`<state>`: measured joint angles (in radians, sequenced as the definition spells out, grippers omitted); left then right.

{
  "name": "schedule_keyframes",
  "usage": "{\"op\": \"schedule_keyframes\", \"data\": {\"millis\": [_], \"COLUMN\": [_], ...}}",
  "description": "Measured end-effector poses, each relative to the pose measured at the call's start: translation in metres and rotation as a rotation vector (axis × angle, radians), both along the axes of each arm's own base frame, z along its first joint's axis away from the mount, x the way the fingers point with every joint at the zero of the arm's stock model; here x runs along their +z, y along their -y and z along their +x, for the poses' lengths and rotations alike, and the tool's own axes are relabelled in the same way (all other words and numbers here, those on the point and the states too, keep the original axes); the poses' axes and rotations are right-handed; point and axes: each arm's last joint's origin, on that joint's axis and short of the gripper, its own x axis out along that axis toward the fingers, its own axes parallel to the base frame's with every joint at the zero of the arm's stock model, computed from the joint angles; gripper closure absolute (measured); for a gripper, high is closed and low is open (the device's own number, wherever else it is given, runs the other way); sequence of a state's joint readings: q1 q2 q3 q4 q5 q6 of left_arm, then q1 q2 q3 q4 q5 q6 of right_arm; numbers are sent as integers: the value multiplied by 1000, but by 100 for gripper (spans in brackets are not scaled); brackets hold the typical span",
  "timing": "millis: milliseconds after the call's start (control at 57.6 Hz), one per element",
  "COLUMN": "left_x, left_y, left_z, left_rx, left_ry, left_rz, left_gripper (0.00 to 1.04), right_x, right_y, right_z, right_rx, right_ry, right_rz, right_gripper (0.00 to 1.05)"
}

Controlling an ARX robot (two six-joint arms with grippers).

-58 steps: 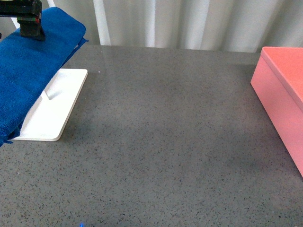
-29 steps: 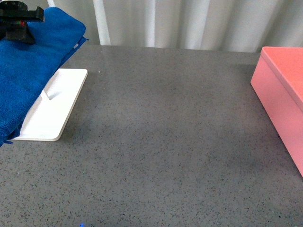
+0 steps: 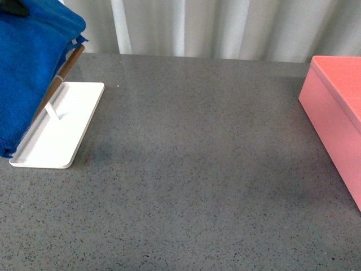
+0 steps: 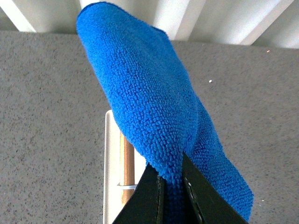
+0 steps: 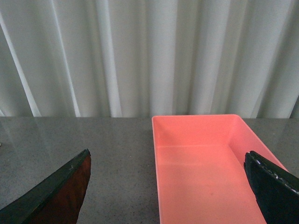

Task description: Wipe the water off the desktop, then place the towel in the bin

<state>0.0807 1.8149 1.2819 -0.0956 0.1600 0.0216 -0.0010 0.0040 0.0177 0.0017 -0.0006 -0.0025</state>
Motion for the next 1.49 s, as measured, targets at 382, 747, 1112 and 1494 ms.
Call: {"op": "schedule_keyframes", "data": {"millis": [382, 747, 1112, 1494], "left_x": [61, 63, 52, 50], "left_y": [20, 79, 116, 123], "left_z": [-59, -81, -87, -90], "left_rx": [-220, -429, -489, -533], "left_ry": [213, 263, 301, 333], "left_rz": [-248, -398, -399, -343], "left_gripper": [101, 101, 101, 101], "right_x": [0, 0, 0, 22], "right_y": [0, 0, 0, -3], "right_z": [0, 0, 0, 32], "right_rx": [0, 0, 0, 68], "right_ry": [0, 0, 0, -152], "right_rz": [0, 0, 0, -38], "right_gripper": [7, 7, 7, 7]}}
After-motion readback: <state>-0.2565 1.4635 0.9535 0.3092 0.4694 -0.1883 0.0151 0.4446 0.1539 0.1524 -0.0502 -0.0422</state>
